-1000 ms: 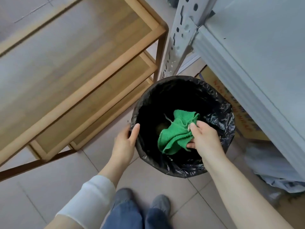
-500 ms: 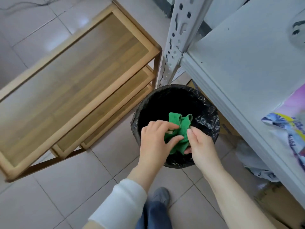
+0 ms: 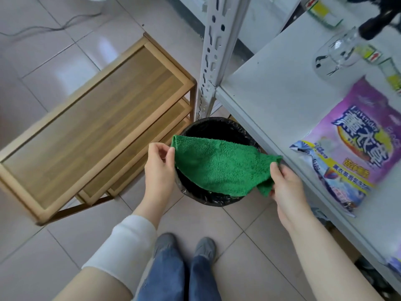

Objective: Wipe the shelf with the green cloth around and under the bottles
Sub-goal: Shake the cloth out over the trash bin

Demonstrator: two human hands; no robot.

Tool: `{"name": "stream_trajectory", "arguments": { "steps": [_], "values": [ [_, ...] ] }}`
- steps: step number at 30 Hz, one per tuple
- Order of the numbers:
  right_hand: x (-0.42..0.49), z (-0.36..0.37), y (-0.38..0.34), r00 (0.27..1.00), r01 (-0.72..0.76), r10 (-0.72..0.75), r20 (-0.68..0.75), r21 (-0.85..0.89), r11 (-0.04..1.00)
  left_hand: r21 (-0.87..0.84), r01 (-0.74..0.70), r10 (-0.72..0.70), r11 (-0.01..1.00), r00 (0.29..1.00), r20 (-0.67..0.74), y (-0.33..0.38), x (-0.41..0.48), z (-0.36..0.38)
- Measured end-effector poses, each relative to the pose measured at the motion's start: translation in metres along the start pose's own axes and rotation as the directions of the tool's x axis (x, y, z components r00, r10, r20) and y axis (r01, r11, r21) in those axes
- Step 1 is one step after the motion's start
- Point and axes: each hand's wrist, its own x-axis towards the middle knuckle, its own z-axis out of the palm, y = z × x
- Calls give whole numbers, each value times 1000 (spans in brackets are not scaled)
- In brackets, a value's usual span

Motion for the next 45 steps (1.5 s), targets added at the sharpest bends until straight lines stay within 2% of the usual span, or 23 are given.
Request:
{"name": "stream_trajectory", "arguments": {
  "steps": [2,4,8,10,12,15,17,18,20,22,23,27,31,34,36,37,38,39,40,41,42,43,45],
  "values": [
    [-10,-5,-7,998,38,-38,41,11,999,-75,10,-9,997,1000,6,9,-2,-10],
    [-21,-10,-13,995,95,-94,18,-41,995,-122,-8,7,992,1000,-10,19,-5,-21],
    [-49,-18,-39,968,229,-243,-68,-168,959,-26,-72,71,997,996,-57,38,-20,-40],
    [-68,-20,-60,941,334,-339,12,-205,920,2,-34,34,999,999,-12,43,-27,-48],
    [-88,-20,-83,899,438,-416,139,-239,866,121,6,-15,993,997,73,47,-36,-56],
    [-116,-18,-116,838,530,-455,301,-247,811,340,17,-96,940,971,218,56,-52,-69],
    [-136,-18,-138,802,564,-446,397,-259,784,392,-43,-91,919,944,318,70,-62,-78],
    [-146,-19,-148,783,580,-439,441,-261,772,349,-104,-33,931,931,365,81,-69,-84],
    [-168,-22,-171,746,604,-422,515,-256,755,136,-222,141,965,886,441,109,-86,-97],
    [-191,-29,-193,718,623,-395,573,-276,732,-83,-264,269,961,825,497,143,-107,-113],
    [-201,-34,-203,711,626,-376,594,-290,724,-138,-267,300,954,800,520,158,-116,-120],
    [-241,-65,-244,700,638,-322,637,-356,683,-187,-306,358,933,754,551,210,-146,-149],
    [-274,-106,-284,729,640,-352,587,-404,654,-192,-366,408,911,726,554,273,-186,-185],
    [-288,-129,-305,692,672,-391,607,-344,656,-169,-426,447,889,723,527,320,-215,-207],
    [-296,-138,-312,706,616,-444,552,-168,769,-220,-435,483,873,715,506,347,-230,-219],
    [-302,-139,-313,733,545,-475,486,-3,838,-250,-423,490,871,720,491,360,-236,-225],
    [-308,-139,-307,790,411,-453,413,192,891,-283,-401,491,871,738,464,371,-240,-230],
    [-312,-134,-295,859,229,-356,368,345,910,-324,-372,485,870,764,426,380,-243,-235],
    [-318,-126,-279,896,61,-230,379,409,911,-356,-339,469,871,791,392,388,-246,-241],
    [-327,-114,-258,894,-75,-107,436,379,922,-375,-303,442,876,816,373,394,-249,-246],
    [-339,-99,-240,851,-176,-12,525,308,935,-383,-271,414,883,834,365,398,-250,-252],
    [-347,-85,-224,808,-218,39,588,237,947,-385,-242,387,891,848,363,400,-250,-257],
    [-361,-59,-212,784,-196,-1,621,249,948,-379,-197,344,904,862,373,403,-250,-269]
  ]
}}
